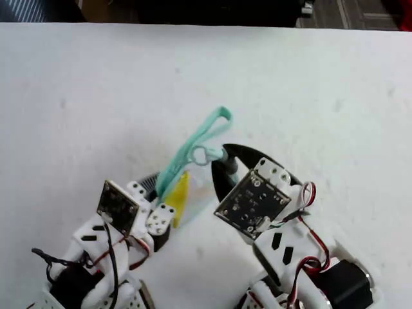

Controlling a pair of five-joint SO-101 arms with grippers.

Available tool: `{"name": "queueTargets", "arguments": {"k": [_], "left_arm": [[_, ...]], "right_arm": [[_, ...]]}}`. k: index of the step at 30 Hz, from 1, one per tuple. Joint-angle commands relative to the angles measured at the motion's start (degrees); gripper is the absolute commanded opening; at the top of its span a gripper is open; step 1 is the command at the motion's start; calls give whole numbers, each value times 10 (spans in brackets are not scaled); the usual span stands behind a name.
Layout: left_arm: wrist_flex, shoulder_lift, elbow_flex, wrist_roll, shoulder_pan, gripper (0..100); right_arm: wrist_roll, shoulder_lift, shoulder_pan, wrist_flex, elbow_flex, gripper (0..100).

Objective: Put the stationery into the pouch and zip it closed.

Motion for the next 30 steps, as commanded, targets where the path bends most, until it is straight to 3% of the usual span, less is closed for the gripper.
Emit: {"name": "queueTargets", "arguments": {"k": [1, 5, 10, 30], "left_arm": [[1, -4, -35, 7, 5, 21], [-7, -4, -11, 5, 55, 21], [-30, -4, 16, -90, 84, 20], [-3, -4, 14, -96, 85, 20]], "right_arm": [[5, -4, 10, -20, -25, 16], [5, -4, -19, -15, -25, 16], [5, -4, -26, 7, -25, 16], [10, 36, -16, -34, -40, 15]]}}
